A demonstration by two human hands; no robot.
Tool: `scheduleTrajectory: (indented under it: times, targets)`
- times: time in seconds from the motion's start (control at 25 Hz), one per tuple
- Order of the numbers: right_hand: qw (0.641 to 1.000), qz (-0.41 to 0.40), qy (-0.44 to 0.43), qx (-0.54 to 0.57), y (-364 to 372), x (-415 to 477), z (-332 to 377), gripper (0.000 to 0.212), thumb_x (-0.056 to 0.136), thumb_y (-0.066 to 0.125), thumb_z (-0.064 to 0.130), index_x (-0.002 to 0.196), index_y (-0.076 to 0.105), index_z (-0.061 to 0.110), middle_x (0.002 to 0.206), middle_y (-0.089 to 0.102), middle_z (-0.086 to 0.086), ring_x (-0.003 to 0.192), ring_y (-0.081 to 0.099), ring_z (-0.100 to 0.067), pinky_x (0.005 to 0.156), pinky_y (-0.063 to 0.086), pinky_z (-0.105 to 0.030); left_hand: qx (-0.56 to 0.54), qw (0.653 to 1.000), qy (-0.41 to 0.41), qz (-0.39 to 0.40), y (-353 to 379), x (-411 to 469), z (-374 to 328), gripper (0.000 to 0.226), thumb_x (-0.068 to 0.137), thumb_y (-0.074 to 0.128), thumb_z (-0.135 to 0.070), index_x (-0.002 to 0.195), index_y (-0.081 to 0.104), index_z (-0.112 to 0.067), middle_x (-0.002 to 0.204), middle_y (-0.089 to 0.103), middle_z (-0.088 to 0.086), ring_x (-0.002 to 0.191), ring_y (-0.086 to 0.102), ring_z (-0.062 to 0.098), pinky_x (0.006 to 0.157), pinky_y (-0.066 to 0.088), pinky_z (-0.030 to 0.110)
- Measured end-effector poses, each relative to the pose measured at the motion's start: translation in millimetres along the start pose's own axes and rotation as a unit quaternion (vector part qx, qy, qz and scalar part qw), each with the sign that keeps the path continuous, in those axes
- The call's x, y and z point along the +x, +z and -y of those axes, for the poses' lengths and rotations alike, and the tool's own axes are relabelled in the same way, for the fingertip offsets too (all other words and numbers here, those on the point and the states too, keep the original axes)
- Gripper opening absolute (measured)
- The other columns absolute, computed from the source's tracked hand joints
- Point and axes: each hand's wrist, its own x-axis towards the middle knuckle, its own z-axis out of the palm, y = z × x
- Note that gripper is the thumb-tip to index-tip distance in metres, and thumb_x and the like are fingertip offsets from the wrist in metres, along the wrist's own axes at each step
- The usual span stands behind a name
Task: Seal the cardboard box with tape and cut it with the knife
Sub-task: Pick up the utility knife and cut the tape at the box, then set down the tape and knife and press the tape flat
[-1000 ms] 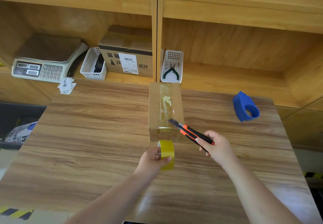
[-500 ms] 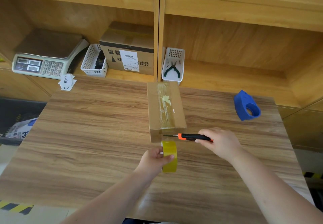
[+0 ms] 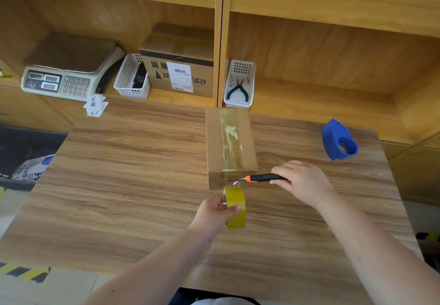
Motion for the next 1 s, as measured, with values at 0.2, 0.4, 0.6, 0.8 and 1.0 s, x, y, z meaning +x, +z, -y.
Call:
scheduleTrajectory:
  times: [0.2, 0.4, 0.6, 0.8, 1.0]
  targets:
    - [0.999, 0.042, 0.011, -0.007, 10.6, -2.5, 9.7, 0.025, 0.092, 0.052, 0.048, 0.094, 0.064, 0.026, 0.083, 0.066, 0.009, 0.084, 0.061, -0.017, 0.055, 0.049, -0.031, 0.010, 1.000, 0.002, -0.002, -0.6, -1.7, 7.2, 0.021, 0.083, 0.075, -0.013, 0.104, 0.072, -0.012, 0.095, 0.078, 0.007, 0.089, 0.074, 0.022, 0.079, 0.060, 0.034]
    - [0.985, 0.062, 0.135, 0.085, 29.4, -28.7, 15.3, 0.022, 0.089, 0.060, 0.045, 0.100, 0.064, 0.027, 0.097, 0.058, 0.014, 0.086, 0.052, -0.011, 0.058, 0.039, -0.028, 0.087, 0.996, 0.020, -0.008, -9.1, 1.0, 18.2, 0.029, 0.080, 0.073, 0.001, 0.107, 0.069, -0.005, 0.086, 0.075, 0.006, 0.072, 0.069, 0.014, 0.065, 0.055, 0.025]
    - [0.903, 0.066, 0.328, 0.270, 79.1, -61.4, 31.5, 0.028, 0.090, 0.064, 0.029, 0.114, 0.066, 0.016, 0.106, 0.065, -0.002, 0.099, 0.061, -0.024, 0.073, 0.041, -0.029, 0.393, 0.918, 0.052, 0.008, -22.8, 5.4, 32.5, 0.030, 0.082, 0.063, -0.019, 0.112, 0.059, -0.016, 0.090, 0.066, -0.001, 0.082, 0.062, 0.018, 0.069, 0.048, 0.026]
    - [0.849, 0.094, 0.418, 0.308, 118.9, -80.9, 75.0, 0.030, 0.096, 0.056, 0.024, 0.125, 0.061, 0.018, 0.112, 0.070, -0.008, 0.103, 0.064, -0.029, 0.075, 0.041, -0.029, 0.599, 0.791, 0.116, 0.035, -29.0, 13.7, 42.7, 0.053, 0.086, 0.050, -0.014, 0.136, 0.042, -0.028, 0.124, 0.064, 0.004, 0.111, 0.057, 0.036, 0.084, 0.044, 0.029]
    - [0.782, 0.042, 0.466, 0.412, 134.8, -81.2, 97.9, 0.022, 0.091, 0.062, 0.019, 0.113, 0.062, 0.022, 0.093, 0.069, 0.004, 0.079, 0.065, -0.019, 0.078, 0.053, -0.040, 0.757, 0.621, 0.195, 0.055, -24.8, 21.2, 45.3, 0.050, 0.078, 0.052, 0.001, 0.125, 0.047, -0.018, 0.110, 0.067, 0.008, 0.105, 0.060, 0.030, 0.084, 0.033, 0.030]
